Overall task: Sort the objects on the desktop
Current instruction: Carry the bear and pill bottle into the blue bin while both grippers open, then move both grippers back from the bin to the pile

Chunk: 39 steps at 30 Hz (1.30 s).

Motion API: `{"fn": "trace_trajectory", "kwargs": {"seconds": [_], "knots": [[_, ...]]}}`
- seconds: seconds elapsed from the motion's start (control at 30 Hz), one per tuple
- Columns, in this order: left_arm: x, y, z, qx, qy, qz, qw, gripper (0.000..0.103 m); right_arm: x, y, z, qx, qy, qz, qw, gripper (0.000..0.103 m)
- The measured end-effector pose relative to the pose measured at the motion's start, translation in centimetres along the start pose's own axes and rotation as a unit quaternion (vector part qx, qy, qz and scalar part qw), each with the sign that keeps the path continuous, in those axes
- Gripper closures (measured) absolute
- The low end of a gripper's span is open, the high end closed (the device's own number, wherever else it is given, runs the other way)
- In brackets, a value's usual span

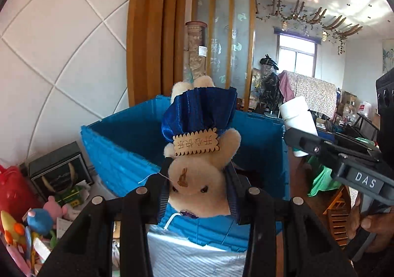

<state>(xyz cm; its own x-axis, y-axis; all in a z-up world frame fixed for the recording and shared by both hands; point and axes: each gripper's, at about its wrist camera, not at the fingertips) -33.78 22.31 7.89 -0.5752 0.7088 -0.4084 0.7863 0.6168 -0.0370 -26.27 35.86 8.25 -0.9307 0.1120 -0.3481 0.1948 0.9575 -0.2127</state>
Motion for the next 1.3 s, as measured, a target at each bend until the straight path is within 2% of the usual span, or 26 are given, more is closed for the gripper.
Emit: {"fn": "trace_trajectory", "kwargs": {"seconds": [0.13,0.23,0.27,0.3,0.33,0.4,0.5,0.57,0.7,0.93,1.1,1.3], "knots": [[3.9,2.2,-2.4,0.017,-0.005,-0.004,0.9998,0.061,1.2,3.3,-1.1,0.007,-0.002,0.008,1.000,0.069],[7.1,2.7,-4.4,0.021,-0.015,-0.029,0.9992,0.058,2.9,6.1,-2.5,0.025,-0.003,0.010,1.000,0.067],[7.8,3.0,-5.1,0.024,-0.018,-0.045,0.9985,0.054,3.7,6.9,-3.0,0.030,-0.003,0.015,0.999,0.063],[8.6,3.2,-5.9,0.028,-0.027,-0.062,0.9973,0.043,4.5,7.7,-3.4,0.034,-0.010,0.021,0.999,0.049],[9.3,3.2,-6.5,0.030,-0.034,-0.079,0.9959,0.038,5.1,8.4,-3.7,0.040,-0.013,0.025,0.999,0.040],[9.5,3.1,-7.4,0.025,-0.026,-0.097,0.9946,0.033,5.8,9.5,-4.1,0.052,-0.014,0.022,0.998,0.040],[9.0,2.7,-7.6,0.011,-0.011,-0.098,0.9951,0.024,5.5,10.4,-4.1,0.054,-0.004,0.019,0.998,0.036],[8.5,2.6,-7.4,0.004,-0.002,-0.108,0.9941,0.023,5.3,10.6,-3.8,0.050,-0.003,0.023,0.998,0.033],[8.0,2.1,-6.4,0.007,-0.007,-0.128,0.9917,0.023,5.2,10.6,-3.4,0.040,0.001,0.031,0.999,0.029],[6.1,1.6,-4.1,0.003,-0.011,-0.179,0.9837,0.023,4.9,9.8,-1.9,0.031,-0.012,0.016,0.999,0.020],[4.1,0.3,-2.2,-0.007,-0.013,-0.218,0.9757,0.023,4.7,9.1,-0.6,0.030,-0.027,0.004,0.999,0.019],[2.2,-1.4,-0.1,-0.023,-0.024,-0.244,0.9692,0.023,4.7,7.6,0.2,0.025,-0.035,-0.007,0.999,0.017]]}}
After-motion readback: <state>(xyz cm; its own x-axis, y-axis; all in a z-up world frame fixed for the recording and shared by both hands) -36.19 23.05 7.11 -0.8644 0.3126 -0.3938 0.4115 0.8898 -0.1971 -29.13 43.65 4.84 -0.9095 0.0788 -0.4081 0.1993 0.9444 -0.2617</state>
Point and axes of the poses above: each gripper's, at about its wrist camera, not at the fingertips, and x roughly the way its jaws point, y to its right, z to its underside, and after that the axes turned 5 degrees about x, right-handed
